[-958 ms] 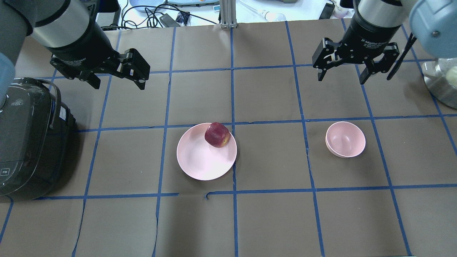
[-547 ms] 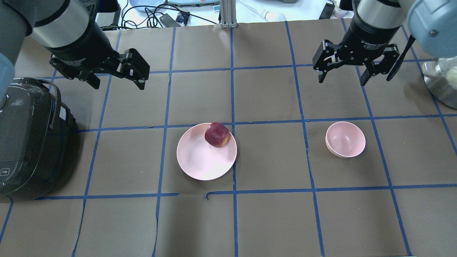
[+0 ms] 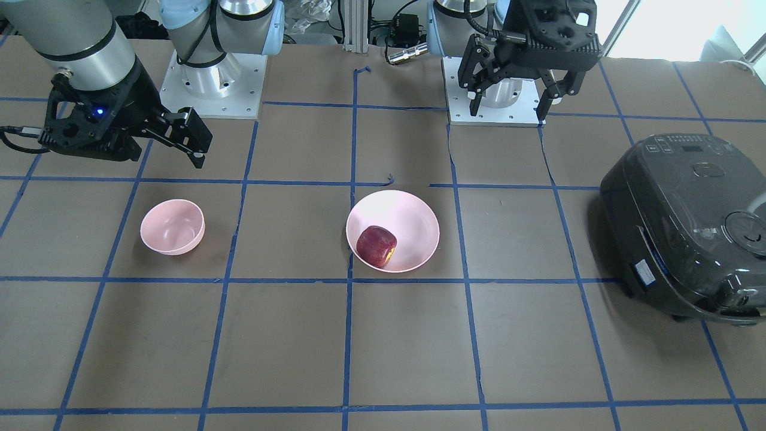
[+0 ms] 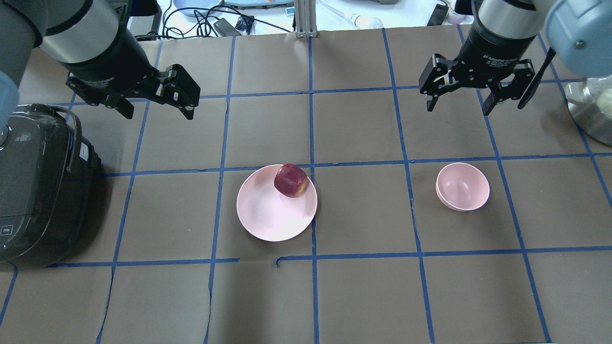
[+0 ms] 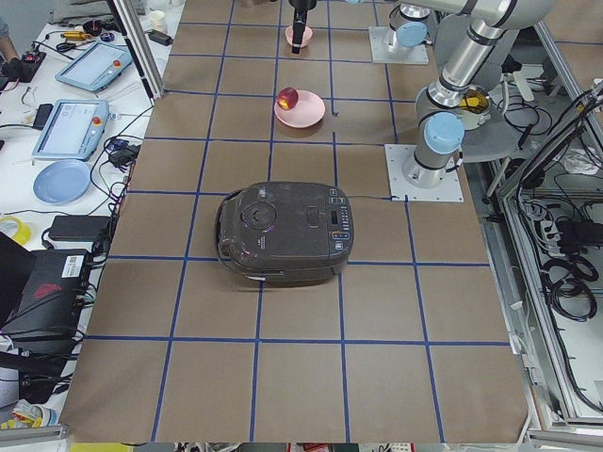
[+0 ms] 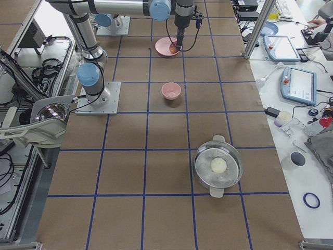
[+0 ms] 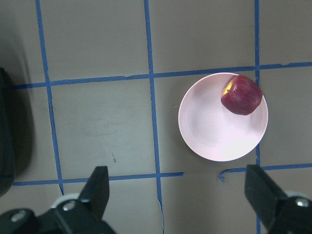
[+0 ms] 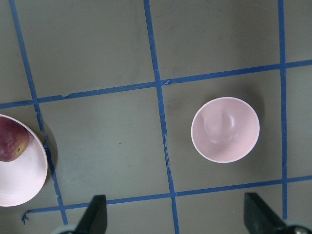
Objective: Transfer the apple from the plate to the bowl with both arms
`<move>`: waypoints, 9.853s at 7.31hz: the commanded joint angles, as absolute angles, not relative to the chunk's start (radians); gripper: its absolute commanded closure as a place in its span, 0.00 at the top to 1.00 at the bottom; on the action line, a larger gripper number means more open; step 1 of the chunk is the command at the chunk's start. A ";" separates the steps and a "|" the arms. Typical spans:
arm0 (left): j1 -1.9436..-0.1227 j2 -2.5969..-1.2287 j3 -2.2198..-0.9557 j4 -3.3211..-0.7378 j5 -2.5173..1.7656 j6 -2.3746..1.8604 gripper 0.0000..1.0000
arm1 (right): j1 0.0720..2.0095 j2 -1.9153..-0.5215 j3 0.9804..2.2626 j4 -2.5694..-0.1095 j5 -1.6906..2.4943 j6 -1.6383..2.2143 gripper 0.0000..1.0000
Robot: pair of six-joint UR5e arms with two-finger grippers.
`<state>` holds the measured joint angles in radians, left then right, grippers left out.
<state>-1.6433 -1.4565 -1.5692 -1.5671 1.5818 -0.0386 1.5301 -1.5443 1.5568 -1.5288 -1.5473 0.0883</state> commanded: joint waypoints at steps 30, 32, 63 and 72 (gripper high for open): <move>-1.856 -1.811 -1.638 -1.316 1.574 -0.322 1.00 | 1.187 -1.355 2.071 -2.098 -1.568 -0.377 0.61; -1.867 -1.841 -1.728 -1.209 1.592 -0.315 1.00 | 1.187 -1.350 2.066 -2.095 -1.520 -0.374 0.16; -2.161 -2.018 -1.522 -1.123 1.536 -0.851 0.05 | 1.411 -1.456 1.784 -1.886 -1.594 0.048 1.00; -2.191 -2.112 -1.536 -1.081 1.539 -0.829 0.12 | 1.401 -1.476 1.747 -1.810 -1.608 0.044 1.00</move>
<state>-2.1905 -2.1022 -1.5341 -1.0824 1.5370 -0.8440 1.4010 -1.4725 1.7582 -1.8112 -1.6096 0.0444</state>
